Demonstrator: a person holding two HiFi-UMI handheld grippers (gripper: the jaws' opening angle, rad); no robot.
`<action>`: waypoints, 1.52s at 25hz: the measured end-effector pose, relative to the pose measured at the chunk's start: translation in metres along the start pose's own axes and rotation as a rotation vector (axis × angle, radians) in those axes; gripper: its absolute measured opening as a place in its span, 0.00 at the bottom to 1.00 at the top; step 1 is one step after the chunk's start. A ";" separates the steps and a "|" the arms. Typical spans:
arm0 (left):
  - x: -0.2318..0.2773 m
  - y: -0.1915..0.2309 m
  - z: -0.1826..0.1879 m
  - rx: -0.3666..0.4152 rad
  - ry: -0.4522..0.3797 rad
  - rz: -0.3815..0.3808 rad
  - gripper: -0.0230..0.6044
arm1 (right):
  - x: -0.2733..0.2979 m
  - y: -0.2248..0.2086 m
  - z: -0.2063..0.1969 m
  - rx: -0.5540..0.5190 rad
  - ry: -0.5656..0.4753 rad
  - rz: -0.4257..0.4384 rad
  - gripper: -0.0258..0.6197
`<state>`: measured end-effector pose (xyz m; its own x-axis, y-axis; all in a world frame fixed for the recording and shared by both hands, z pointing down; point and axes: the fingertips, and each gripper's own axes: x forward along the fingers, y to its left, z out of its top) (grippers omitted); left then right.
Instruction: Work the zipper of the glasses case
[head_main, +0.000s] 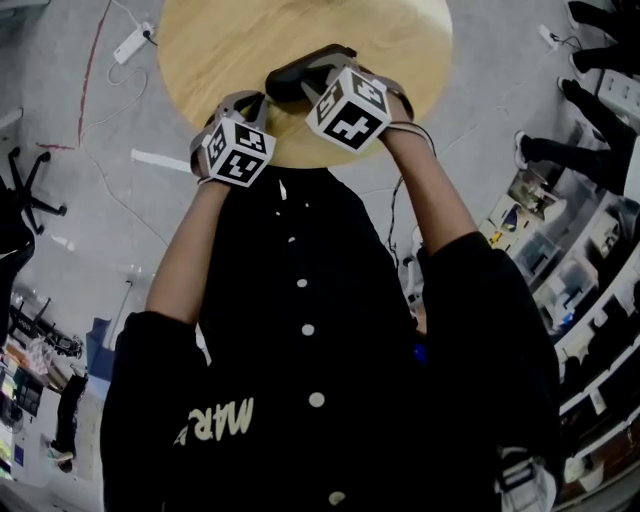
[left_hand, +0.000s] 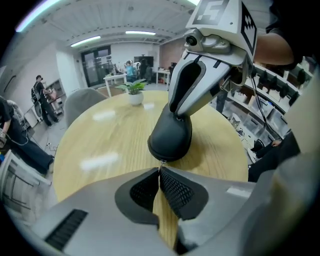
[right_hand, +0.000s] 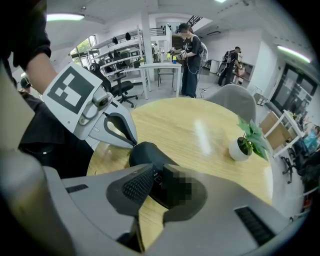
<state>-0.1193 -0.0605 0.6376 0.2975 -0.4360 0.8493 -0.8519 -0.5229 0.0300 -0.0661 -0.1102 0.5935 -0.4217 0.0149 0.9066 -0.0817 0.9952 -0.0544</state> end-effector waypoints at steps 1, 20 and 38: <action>0.001 0.002 0.000 0.021 0.003 -0.005 0.05 | 0.001 0.000 0.000 -0.002 0.004 0.002 0.14; 0.010 0.025 0.021 0.454 0.114 -0.196 0.07 | 0.000 0.002 0.000 -0.041 0.049 0.037 0.14; 0.012 0.026 0.034 0.520 0.151 -0.301 0.26 | -0.007 -0.004 -0.002 0.012 -0.009 -0.008 0.14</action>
<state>-0.1229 -0.1041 0.6306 0.3951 -0.1255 0.9100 -0.4070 -0.9120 0.0509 -0.0609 -0.1137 0.5880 -0.4293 0.0063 0.9031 -0.0961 0.9940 -0.0527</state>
